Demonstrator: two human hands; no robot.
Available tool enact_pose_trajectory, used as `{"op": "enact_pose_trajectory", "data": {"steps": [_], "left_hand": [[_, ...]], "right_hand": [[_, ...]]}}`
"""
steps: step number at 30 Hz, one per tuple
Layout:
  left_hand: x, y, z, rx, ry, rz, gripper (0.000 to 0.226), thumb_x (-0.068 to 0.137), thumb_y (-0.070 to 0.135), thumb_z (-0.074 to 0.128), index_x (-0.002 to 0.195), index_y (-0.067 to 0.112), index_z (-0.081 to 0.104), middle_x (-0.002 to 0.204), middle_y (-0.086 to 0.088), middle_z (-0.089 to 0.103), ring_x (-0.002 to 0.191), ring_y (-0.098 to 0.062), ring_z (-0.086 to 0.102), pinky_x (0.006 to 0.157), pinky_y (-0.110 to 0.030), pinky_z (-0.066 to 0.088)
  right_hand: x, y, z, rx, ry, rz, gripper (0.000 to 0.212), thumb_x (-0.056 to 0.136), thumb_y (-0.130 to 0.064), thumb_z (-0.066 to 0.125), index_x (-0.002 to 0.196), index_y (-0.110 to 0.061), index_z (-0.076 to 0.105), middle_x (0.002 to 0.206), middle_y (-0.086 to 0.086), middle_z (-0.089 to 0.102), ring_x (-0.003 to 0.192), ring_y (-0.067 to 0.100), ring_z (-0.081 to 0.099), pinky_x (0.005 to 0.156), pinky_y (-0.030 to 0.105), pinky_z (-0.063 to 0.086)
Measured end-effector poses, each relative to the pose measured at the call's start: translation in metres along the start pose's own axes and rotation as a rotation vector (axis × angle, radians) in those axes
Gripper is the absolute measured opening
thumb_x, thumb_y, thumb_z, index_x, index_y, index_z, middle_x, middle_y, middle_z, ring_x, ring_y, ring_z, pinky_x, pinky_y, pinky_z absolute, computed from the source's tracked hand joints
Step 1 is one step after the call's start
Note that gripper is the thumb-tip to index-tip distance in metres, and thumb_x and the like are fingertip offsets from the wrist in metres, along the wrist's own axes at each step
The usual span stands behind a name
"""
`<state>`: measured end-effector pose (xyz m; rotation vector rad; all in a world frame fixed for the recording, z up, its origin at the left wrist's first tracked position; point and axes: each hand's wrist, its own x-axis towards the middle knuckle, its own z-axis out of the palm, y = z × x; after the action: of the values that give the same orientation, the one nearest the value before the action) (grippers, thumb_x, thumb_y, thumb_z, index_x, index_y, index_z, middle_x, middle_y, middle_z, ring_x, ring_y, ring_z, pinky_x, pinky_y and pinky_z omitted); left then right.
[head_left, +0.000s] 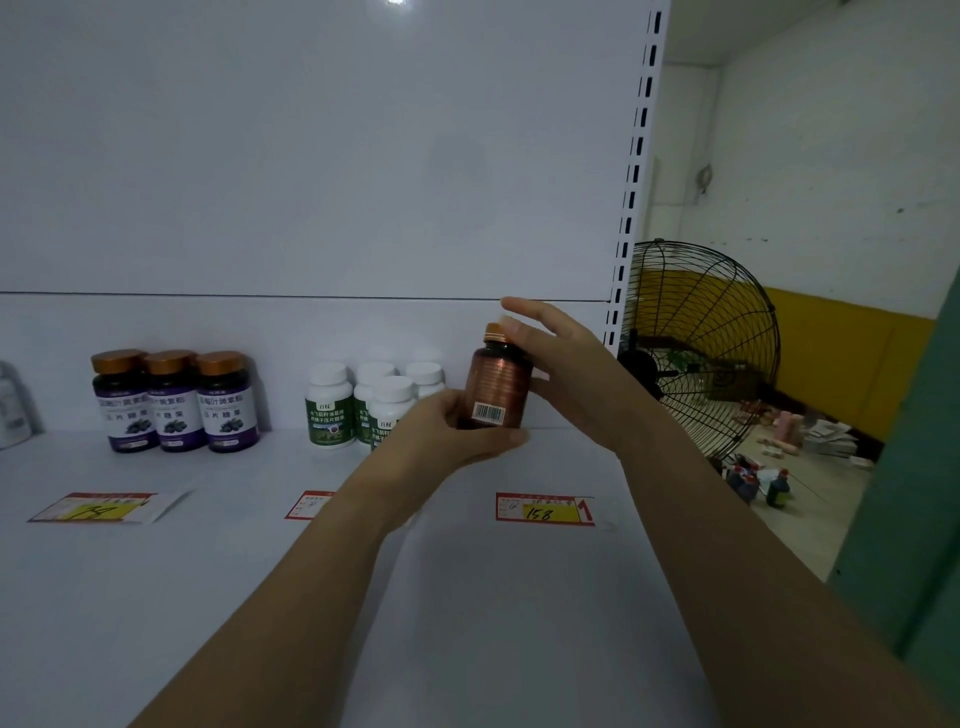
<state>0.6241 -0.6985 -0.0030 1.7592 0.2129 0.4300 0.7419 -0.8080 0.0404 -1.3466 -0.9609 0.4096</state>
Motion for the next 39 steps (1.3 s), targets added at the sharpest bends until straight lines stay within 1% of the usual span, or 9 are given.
{"op": "enact_pose_trajectory", "data": {"steps": [5, 10, 16, 19, 25, 28, 31, 36, 39], "left_hand": [[0.001, 0.001, 0.001, 0.079, 0.095, 0.007, 0.055, 0.065, 0.032, 0.084, 0.114, 0.022, 0.061, 0.1, 0.004, 0.071, 0.094, -0.011, 0.067, 0.088, -0.027, 0.051], [-0.003, 0.004, 0.003, 0.016, 0.024, 0.044, 0.04, 0.073, 0.021, 0.079, 0.11, 0.023, 0.065, 0.098, 0.006, 0.073, 0.092, -0.007, 0.068, 0.086, -0.023, 0.049], [0.0, 0.002, 0.003, 0.042, 0.096, 0.064, 0.051, 0.067, 0.022, 0.083, 0.114, 0.021, 0.063, 0.098, 0.007, 0.073, 0.089, -0.004, 0.068, 0.077, -0.016, 0.051], [-0.001, 0.003, 0.005, 0.053, 0.062, 0.06, 0.043, 0.068, 0.024, 0.083, 0.107, 0.026, 0.064, 0.096, 0.009, 0.073, 0.088, -0.002, 0.068, 0.074, -0.013, 0.05], [-0.002, 0.004, 0.004, 0.048, 0.084, 0.06, 0.037, 0.07, 0.023, 0.081, 0.104, 0.027, 0.066, 0.092, 0.009, 0.072, 0.079, 0.003, 0.067, 0.059, -0.003, 0.046], [-0.001, 0.003, 0.004, 0.063, 0.075, 0.055, 0.041, 0.069, 0.027, 0.082, 0.107, 0.025, 0.067, 0.094, 0.009, 0.073, 0.084, 0.001, 0.067, 0.067, -0.008, 0.047], [0.0, 0.002, 0.002, 0.061, 0.094, 0.07, 0.046, 0.069, 0.024, 0.082, 0.112, 0.02, 0.067, 0.096, 0.007, 0.073, 0.088, -0.003, 0.068, 0.075, -0.014, 0.048], [0.001, 0.003, 0.003, 0.05, 0.205, 0.178, 0.052, 0.066, 0.005, 0.083, 0.111, 0.014, 0.061, 0.095, 0.008, 0.071, 0.079, 0.004, 0.067, 0.065, -0.007, 0.05], [0.002, 0.006, 0.002, 0.021, 0.295, 0.306, 0.056, 0.068, -0.007, 0.078, 0.111, 0.019, 0.054, 0.101, 0.014, 0.064, 0.086, 0.008, 0.062, 0.069, -0.006, 0.049]], "right_hand": [[0.001, 0.003, -0.004, 0.006, 0.179, -0.023, 0.041, 0.086, -0.028, 0.068, 0.123, -0.011, 0.058, 0.116, 0.012, 0.064, 0.1, 0.02, 0.067, 0.085, 0.029, 0.056], [0.001, 0.002, -0.007, 0.099, 0.084, -0.031, 0.028, 0.095, -0.019, 0.057, 0.122, -0.013, 0.059, 0.118, 0.012, 0.063, 0.102, 0.023, 0.066, 0.086, 0.031, 0.055], [0.003, 0.002, 0.0, -0.069, 0.104, -0.011, 0.044, 0.084, -0.046, 0.066, 0.118, -0.02, 0.061, 0.119, 0.004, 0.063, 0.105, 0.019, 0.065, 0.092, 0.037, 0.054], [0.004, 0.004, -0.001, -0.043, 0.156, -0.01, 0.045, 0.081, -0.037, 0.073, 0.12, -0.018, 0.061, 0.116, 0.006, 0.064, 0.101, 0.02, 0.067, 0.091, 0.038, 0.055], [0.003, 0.004, -0.003, -0.027, 0.143, -0.026, 0.037, 0.089, -0.028, 0.064, 0.122, -0.012, 0.06, 0.115, 0.009, 0.064, 0.103, 0.023, 0.066, 0.09, 0.034, 0.055], [0.002, 0.005, -0.004, -0.034, 0.13, -0.028, 0.032, 0.092, -0.026, 0.061, 0.122, -0.013, 0.06, 0.117, 0.009, 0.064, 0.106, 0.023, 0.064, 0.092, 0.033, 0.054], [0.002, 0.004, -0.004, -0.02, 0.086, -0.025, 0.032, 0.095, -0.024, 0.056, 0.125, -0.014, 0.058, 0.121, 0.008, 0.062, 0.111, 0.022, 0.061, 0.096, 0.032, 0.051], [-0.003, -0.005, 0.0, 0.022, -0.144, -0.093, 0.042, 0.088, -0.006, 0.061, 0.129, -0.015, 0.053, 0.126, 0.005, 0.061, 0.12, 0.017, 0.056, 0.1, 0.031, 0.047], [-0.009, -0.016, 0.004, -0.042, -0.261, -0.189, 0.052, 0.078, 0.006, 0.067, 0.122, -0.019, 0.055, 0.122, 0.002, 0.063, 0.118, 0.012, 0.056, 0.099, 0.03, 0.047]]}}
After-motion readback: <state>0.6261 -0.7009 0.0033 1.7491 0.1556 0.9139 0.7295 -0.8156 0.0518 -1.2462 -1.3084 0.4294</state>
